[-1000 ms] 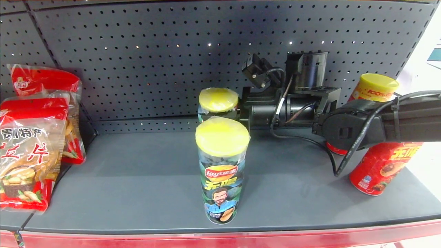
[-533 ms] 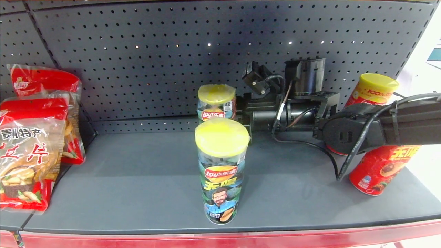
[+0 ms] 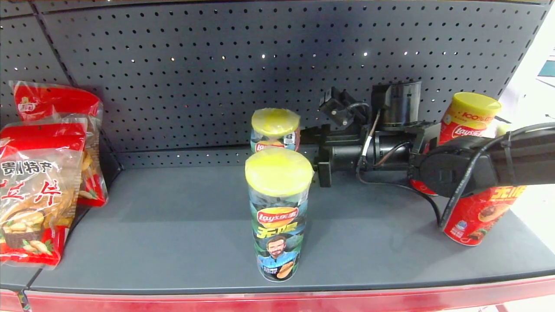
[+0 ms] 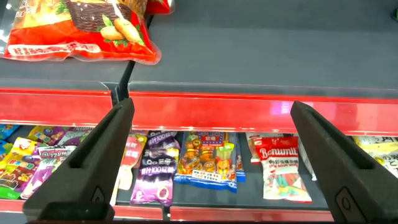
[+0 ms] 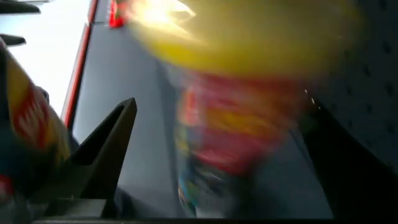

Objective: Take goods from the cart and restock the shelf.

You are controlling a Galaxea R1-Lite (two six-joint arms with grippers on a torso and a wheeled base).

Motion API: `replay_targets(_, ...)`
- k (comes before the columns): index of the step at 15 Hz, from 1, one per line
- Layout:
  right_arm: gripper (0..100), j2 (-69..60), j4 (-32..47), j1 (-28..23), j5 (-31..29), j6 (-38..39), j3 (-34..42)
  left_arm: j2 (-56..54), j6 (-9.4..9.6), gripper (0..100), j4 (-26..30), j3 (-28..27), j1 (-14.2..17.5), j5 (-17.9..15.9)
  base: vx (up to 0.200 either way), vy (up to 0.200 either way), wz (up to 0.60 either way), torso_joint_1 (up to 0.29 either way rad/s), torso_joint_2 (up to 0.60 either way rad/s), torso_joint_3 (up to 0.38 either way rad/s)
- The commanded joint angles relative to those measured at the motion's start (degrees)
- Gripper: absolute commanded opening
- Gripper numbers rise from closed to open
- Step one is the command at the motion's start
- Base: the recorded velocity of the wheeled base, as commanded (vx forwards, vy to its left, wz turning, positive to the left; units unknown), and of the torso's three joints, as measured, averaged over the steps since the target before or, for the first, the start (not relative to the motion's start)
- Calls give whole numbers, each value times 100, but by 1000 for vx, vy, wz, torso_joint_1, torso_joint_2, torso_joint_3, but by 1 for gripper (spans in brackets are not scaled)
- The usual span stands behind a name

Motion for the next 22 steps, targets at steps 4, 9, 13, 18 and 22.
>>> replay_targets(4, 100, -781, -1, -576, 12, -39, 987, 9, -2, 100, 0, 1, 2, -1, 0, 0, 0, 0, 0, 0)
replay_targets(9, 100, -1529, -1, -743, 12, -83, 1936, 9, -2, 100, 0, 1, 2, -1, 0, 0, 0, 0, 0, 0)
replay_targets(13, 100, -1687, -1, -559, -6, -144, 2103, 9, -2, 100, 0, 1, 2, -1, 0, 0, 0, 0, 0, 0)
replay_targets(18, 100, -1950, -1, -40, 21, -144, 2314, 9, -2, 100, 0, 1, 2, -1, 0, 0, 0, 0, 0, 0)
replay_targets(22, 100, -2232, -1, 179, 56, -162, 2841, 9, -2, 100, 0, 1, 2, -1, 0, 0, 0, 0, 0, 0)
